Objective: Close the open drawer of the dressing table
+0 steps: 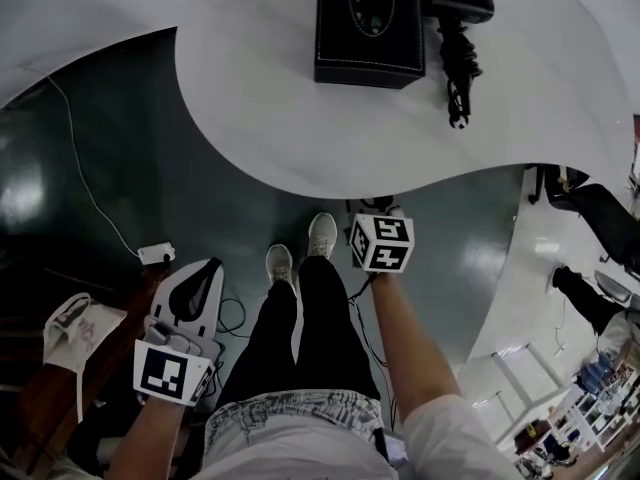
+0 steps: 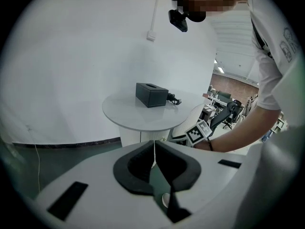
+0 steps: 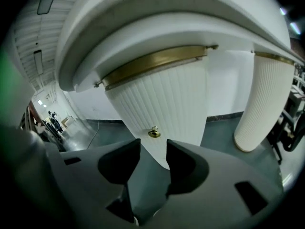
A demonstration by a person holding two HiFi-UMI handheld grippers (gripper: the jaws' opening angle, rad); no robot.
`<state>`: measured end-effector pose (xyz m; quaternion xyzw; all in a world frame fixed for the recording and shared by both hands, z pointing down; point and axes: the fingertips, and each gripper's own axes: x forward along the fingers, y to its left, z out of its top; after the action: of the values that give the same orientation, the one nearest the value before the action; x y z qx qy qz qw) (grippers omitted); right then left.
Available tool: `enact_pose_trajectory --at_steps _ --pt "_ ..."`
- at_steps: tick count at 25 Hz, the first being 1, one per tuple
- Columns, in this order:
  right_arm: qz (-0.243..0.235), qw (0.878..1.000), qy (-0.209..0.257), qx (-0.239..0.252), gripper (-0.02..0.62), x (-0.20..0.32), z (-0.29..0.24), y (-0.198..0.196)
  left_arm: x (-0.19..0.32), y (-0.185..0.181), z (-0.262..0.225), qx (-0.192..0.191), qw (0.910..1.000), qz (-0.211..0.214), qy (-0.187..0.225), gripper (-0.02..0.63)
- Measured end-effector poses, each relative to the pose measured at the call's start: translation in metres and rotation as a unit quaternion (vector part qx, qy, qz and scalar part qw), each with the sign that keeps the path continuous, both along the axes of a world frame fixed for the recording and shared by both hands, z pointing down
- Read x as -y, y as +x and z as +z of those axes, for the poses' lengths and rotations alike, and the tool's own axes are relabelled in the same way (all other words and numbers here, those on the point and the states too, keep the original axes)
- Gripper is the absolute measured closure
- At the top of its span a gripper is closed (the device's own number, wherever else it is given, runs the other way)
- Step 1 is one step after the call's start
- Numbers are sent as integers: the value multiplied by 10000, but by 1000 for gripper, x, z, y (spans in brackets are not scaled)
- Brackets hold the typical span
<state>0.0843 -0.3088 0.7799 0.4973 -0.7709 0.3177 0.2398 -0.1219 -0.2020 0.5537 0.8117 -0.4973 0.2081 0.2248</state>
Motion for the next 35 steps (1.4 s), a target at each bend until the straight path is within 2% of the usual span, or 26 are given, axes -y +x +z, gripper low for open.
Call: enact_pose_trajectory --at_steps 8,20,28,35 --pt "127 9993 345 27 425 -32 -66 6 -8 2 -43 -86 9983 279 506 583" --pt "224 9943 1015 218 451 -98 -190 -4 -28 -4 -128 -266 9879 495 1445 583" --pt "-8 9842 1746 293 489 -113 -279 -14 -42 -2 -169 -430 9800 570 1856 583" --pt "-105 9720 2320 347 495 -132 -349 -25 -56 -4 -202 -547 9730 584 2166 584"
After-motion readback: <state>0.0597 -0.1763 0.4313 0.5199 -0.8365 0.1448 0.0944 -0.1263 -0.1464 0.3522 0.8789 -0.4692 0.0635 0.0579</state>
